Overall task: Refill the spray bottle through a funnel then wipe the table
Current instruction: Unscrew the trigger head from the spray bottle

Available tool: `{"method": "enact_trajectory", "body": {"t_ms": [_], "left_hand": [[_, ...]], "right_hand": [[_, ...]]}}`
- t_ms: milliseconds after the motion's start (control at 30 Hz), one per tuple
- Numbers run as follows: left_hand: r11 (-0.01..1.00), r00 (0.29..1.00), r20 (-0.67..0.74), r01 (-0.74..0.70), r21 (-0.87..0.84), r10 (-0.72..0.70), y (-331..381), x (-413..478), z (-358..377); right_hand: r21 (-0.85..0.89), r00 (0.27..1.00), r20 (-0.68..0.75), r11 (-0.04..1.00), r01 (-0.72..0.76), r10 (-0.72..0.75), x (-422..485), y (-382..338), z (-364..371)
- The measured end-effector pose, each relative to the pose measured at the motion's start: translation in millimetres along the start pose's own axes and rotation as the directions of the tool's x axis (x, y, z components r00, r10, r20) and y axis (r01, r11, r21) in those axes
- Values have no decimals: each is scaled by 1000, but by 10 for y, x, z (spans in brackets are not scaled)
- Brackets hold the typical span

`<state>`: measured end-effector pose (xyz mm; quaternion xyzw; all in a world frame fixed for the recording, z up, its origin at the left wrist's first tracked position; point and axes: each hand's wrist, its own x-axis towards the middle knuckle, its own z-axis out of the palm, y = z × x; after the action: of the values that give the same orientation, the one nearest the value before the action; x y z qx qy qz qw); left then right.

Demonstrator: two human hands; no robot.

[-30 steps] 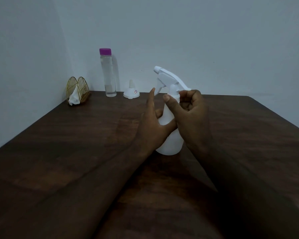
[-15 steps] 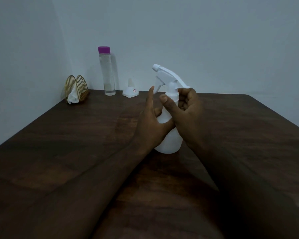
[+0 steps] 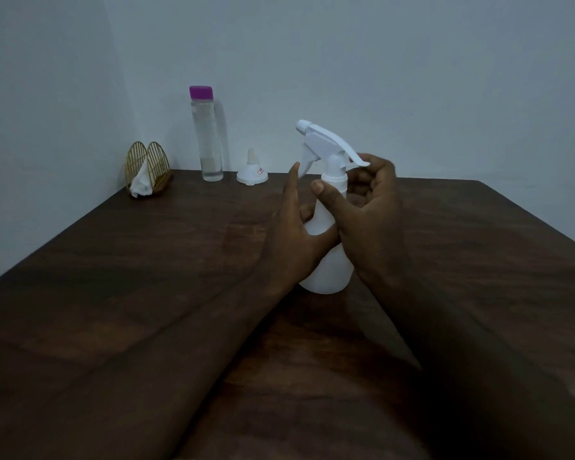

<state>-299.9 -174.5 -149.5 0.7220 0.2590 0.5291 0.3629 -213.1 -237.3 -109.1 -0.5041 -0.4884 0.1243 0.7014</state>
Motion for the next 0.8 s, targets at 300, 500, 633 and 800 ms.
{"method": "enact_trajectory", "body": {"t_ms": [300, 500, 633, 800], "left_hand": [[1000, 1000, -12, 13, -12, -13, 47, -10, 14], [999, 1000, 3, -1, -53, 1, 2, -5, 21], [999, 1000, -7, 9, -39, -9, 20, -23, 31], [999, 1000, 22, 3, -53, -2, 4, -10, 16]], "right_hand": [[23, 997, 71, 999, 38, -40, -7, -2, -31], [-51, 998, 3, 996, 71, -71, -4, 10, -10], [59, 996, 85, 998, 29, -34, 5, -7, -42], [-9, 997, 60, 999, 48, -48, -9, -40, -22]]}}
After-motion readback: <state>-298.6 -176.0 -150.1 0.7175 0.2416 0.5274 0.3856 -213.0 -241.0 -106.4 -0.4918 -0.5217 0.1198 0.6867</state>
